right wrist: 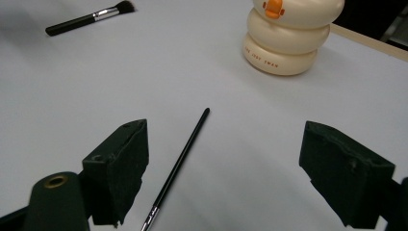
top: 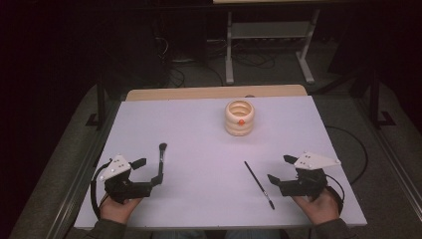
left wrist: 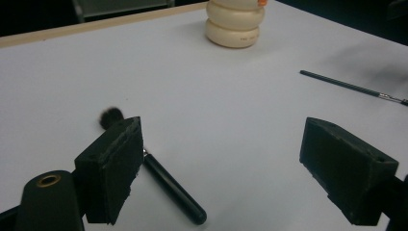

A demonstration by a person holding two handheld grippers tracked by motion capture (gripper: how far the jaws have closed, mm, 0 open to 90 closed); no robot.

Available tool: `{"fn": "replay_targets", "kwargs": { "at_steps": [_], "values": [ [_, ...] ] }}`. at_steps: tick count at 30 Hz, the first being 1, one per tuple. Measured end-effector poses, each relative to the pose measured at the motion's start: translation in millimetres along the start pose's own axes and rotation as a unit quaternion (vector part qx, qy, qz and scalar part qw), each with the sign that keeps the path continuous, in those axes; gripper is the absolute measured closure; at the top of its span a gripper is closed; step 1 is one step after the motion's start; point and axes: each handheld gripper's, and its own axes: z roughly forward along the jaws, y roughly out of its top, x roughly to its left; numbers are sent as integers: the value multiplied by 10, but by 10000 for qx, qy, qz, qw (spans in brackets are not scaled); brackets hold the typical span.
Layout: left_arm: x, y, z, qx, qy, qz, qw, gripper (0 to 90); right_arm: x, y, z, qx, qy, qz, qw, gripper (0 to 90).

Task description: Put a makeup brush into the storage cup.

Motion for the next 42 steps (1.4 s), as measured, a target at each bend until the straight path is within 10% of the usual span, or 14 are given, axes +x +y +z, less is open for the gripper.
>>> {"fn": "replay_targets", "kwargs": {
  "at_steps": [10, 25, 42],
  "values": [
    [-11, 234, -15, 69, -7, -247, 9997, 187, -15, 15, -23, -55, -21, -28, 10000, 172],
    [156, 645, 156, 782, 531, -469, 9944, 219, -11, 40, -15, -42, 16, -64, 10000, 172],
    [396, 610, 520, 1728, 543, -923, 9791, 285, -32, 51, 9, -6, 78, -85, 9999, 177]
  ]
}}
